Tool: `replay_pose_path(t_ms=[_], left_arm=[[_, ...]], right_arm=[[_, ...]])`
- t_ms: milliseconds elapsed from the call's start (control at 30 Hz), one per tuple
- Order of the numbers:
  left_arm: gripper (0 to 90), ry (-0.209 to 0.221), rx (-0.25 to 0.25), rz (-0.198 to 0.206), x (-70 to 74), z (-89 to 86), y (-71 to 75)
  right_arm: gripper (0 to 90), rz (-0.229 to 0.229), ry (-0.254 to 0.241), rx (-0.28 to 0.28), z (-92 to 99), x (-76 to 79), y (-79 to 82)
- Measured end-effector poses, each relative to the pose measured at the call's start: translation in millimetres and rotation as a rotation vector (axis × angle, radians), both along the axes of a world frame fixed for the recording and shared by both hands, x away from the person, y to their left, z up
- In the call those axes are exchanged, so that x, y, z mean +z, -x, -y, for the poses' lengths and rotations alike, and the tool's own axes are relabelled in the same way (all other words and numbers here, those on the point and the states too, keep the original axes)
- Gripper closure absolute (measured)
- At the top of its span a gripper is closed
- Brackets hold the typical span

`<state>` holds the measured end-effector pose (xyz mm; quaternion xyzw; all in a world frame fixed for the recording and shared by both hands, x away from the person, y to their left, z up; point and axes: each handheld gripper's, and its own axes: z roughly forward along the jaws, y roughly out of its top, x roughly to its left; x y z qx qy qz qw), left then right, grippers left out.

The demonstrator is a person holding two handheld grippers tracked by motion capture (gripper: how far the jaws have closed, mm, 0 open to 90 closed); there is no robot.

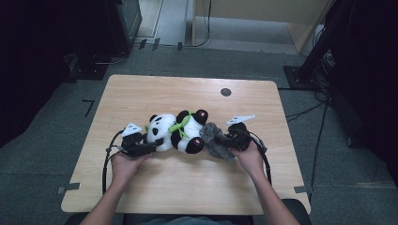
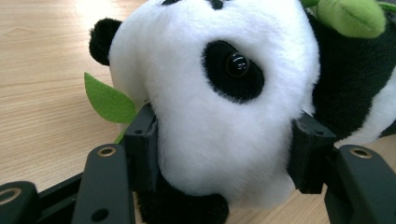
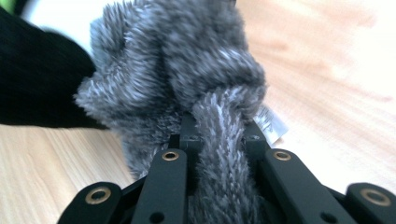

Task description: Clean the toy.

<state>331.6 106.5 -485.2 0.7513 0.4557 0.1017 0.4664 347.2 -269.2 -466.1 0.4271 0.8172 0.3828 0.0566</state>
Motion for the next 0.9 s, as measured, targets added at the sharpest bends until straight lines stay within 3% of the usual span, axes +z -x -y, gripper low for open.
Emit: replay_pose_path(t_ms=[267, 533, 667, 900], left_arm=[[39.4, -0.006, 0.0, 0.003, 0.3, 0.3, 0.3], [39.2, -0.014, 0.0, 0.01, 0.8, 1.5, 0.6], [39.3, -0.016, -0.001, 0.01, 1.0, 1.4, 0.5], [39.6, -0.01, 0.01, -0.001, 3.0, 2.0, 0.3]], right_arm=[[77.8, 0.078, -0.054, 0.004, -1.9, 34.0, 6.3], [77.8, 0.14, -0.119, 0.056, -14.2, 74.7, 14.9], [77.8, 0.17, -0.136, 0.108, -32.9, 93.3, 23.2], [77.7, 0.174, -0.14, 0.22, -74.5, 97.9, 35.8]])
